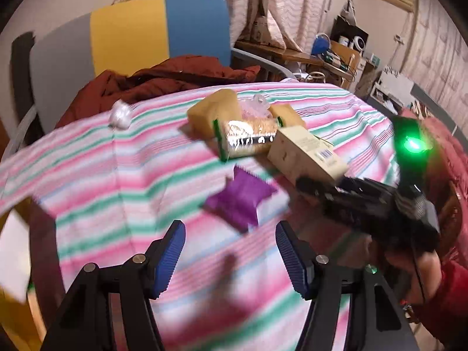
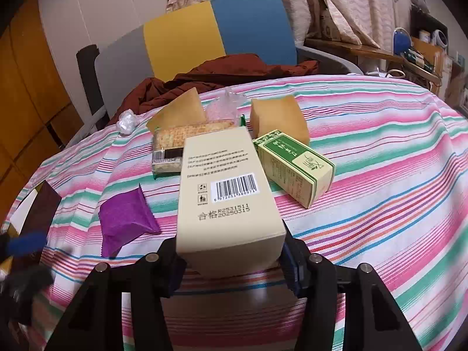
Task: Organize objects
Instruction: 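Grasp the cream medicine box with the right tool, then grasp the purple pouch with the left tool while the right tool holds the cream box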
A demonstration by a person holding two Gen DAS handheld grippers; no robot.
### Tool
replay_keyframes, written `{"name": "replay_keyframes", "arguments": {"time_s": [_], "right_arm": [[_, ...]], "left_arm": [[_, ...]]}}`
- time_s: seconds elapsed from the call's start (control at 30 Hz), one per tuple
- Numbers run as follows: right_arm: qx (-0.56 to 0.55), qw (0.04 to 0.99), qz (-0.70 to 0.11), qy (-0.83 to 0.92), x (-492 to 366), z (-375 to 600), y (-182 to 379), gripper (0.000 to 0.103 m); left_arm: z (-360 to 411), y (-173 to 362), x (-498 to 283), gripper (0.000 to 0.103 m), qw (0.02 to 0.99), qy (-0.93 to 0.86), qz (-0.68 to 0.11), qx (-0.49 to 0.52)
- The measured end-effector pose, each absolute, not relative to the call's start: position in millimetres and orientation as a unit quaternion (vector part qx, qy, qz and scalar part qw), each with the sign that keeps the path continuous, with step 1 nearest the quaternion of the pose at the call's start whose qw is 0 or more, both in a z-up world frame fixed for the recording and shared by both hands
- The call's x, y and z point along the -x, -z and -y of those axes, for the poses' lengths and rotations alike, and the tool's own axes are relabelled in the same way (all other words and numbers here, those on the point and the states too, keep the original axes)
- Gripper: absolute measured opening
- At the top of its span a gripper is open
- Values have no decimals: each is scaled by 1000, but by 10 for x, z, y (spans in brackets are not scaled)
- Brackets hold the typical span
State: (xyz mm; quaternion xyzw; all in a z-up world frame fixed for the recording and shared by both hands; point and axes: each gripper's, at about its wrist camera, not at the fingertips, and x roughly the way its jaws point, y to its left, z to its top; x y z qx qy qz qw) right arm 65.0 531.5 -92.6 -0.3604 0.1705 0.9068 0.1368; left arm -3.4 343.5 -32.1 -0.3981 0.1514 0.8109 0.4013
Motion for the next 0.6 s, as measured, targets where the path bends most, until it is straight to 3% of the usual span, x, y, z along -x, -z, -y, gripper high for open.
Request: {"name": "replay_keyframes", "arguments": {"time_s": [0.3,0.43,0.53,0.6], "right_arm": [[343,126,-192,-911,-690,-5355,960,55],[336,122,-203,-912,-715,-5373,967,55],[335,122,-203,-912,-720,-5368,966,55],[332,121,-205,-913,-730,-5371,966,55]], "left_arm": [[-3981,608,161,66,416,-794,-260,359],[-3959,752,271,65,395,-807,-229,374],[-3908,770,242,56,401,-816,-199,365],[-3909,770,193,55,412,-814,-197,358]]}}
